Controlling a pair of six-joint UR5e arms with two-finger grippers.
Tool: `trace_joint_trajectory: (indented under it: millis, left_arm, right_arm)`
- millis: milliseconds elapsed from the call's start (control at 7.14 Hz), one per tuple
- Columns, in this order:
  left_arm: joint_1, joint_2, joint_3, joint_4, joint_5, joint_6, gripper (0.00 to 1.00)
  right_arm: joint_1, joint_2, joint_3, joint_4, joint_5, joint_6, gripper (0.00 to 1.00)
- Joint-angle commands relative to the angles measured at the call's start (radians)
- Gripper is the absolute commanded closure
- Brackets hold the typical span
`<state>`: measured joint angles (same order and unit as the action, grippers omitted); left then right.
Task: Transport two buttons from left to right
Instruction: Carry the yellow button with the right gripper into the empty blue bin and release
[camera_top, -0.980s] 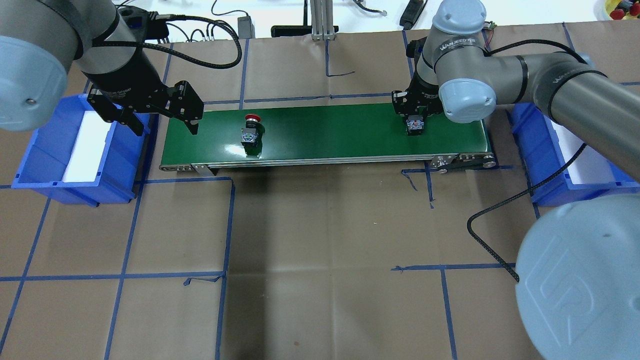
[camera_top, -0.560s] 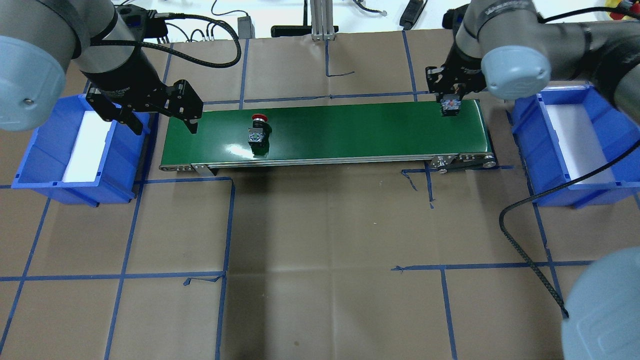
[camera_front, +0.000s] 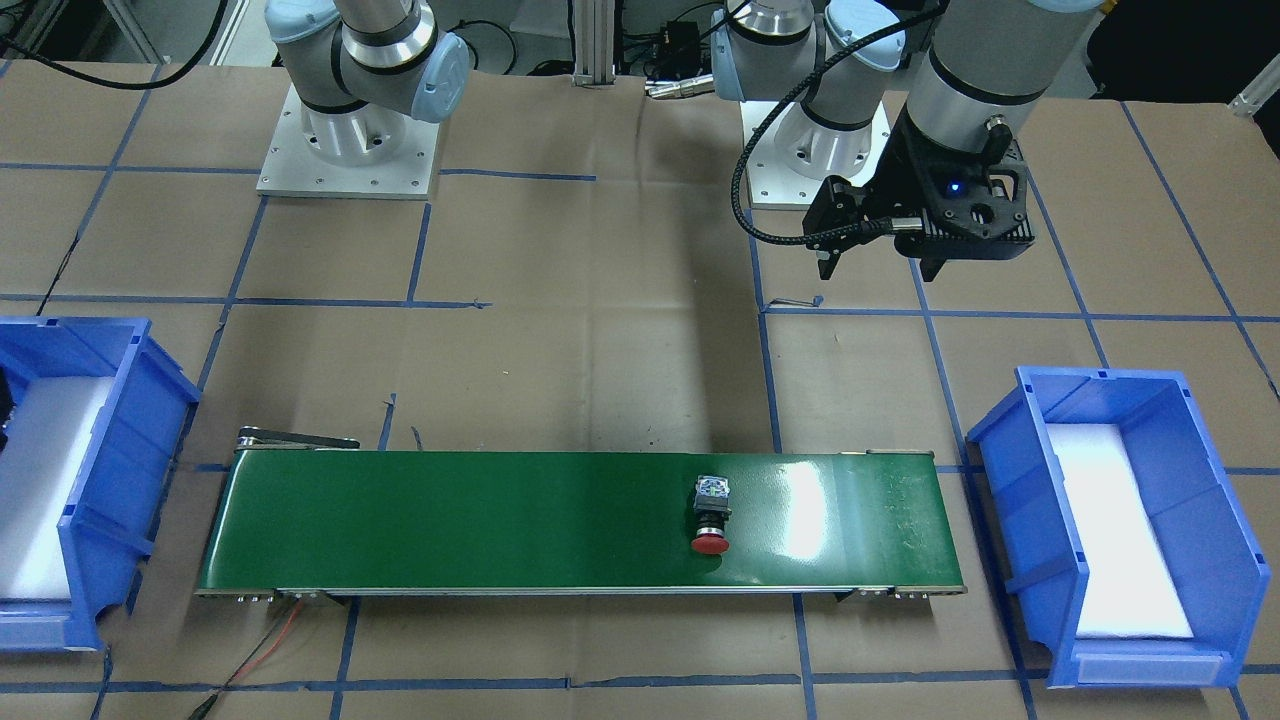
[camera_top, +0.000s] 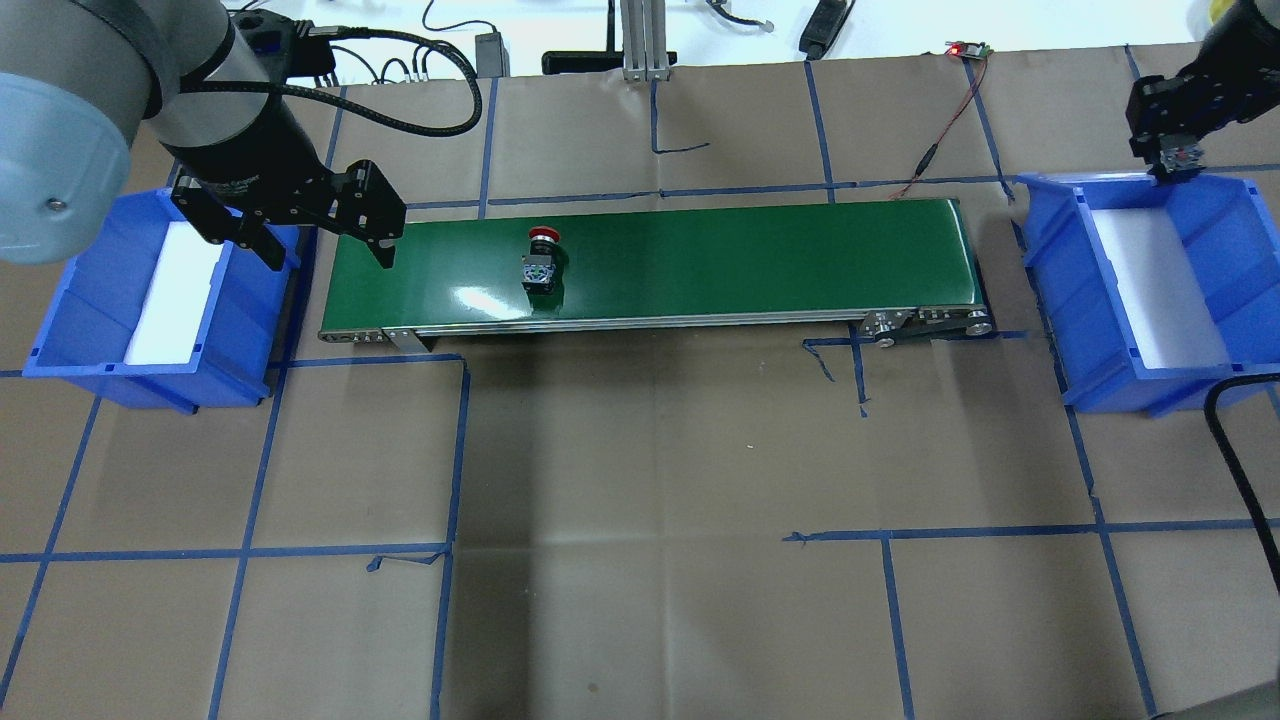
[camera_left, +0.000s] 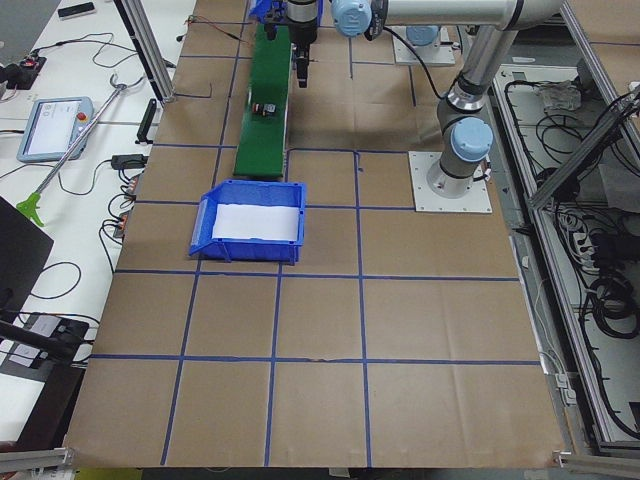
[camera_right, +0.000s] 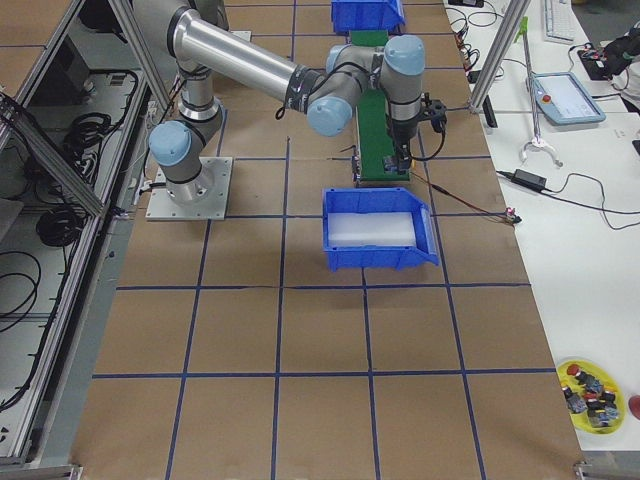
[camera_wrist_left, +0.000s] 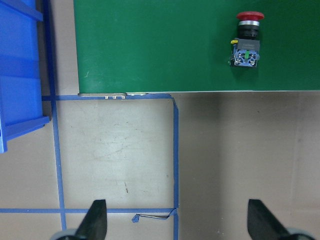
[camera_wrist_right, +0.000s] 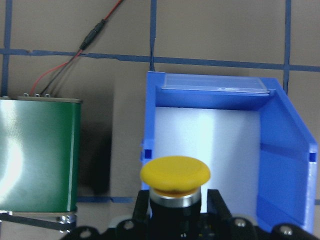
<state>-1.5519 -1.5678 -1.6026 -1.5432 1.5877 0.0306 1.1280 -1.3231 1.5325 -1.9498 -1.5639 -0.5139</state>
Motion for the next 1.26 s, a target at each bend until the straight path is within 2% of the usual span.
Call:
trace_joint_trajectory:
  millis: [0, 140, 420, 840, 1120]
  left_arm:
    - [0.0, 0.0, 0.0, 0.0, 0.0, 0.0, 0.0]
    - [0.0, -0.001, 0.003, 0.0, 0.0, -0.001, 0.0]
    - [0.0, -0.001, 0.001, 0.0, 0.003, -0.003, 0.0]
    - [0.0, -0.003, 0.001, 0.0, 0.002, -0.006, 0.0]
    - [0.0, -0.006, 0.004, -0.002, 0.0, -0.009, 0.0]
  right_arm:
    - [-0.092, 0.039, 0.059, -0.012, 0.011, -0.106, 0.96]
    - [-0.118, 0.047, 0.122, -0.065, 0.054, -0.123, 0.96]
    - [-0.142, 0.042, 0.262, -0.249, 0.073, -0.144, 0.96]
    - [-0.151, 0.051, 0.36, -0.281, 0.071, -0.152, 0.95]
    - [-0.165, 0.058, 0.376, -0.276, 0.068, -0.153, 0.95]
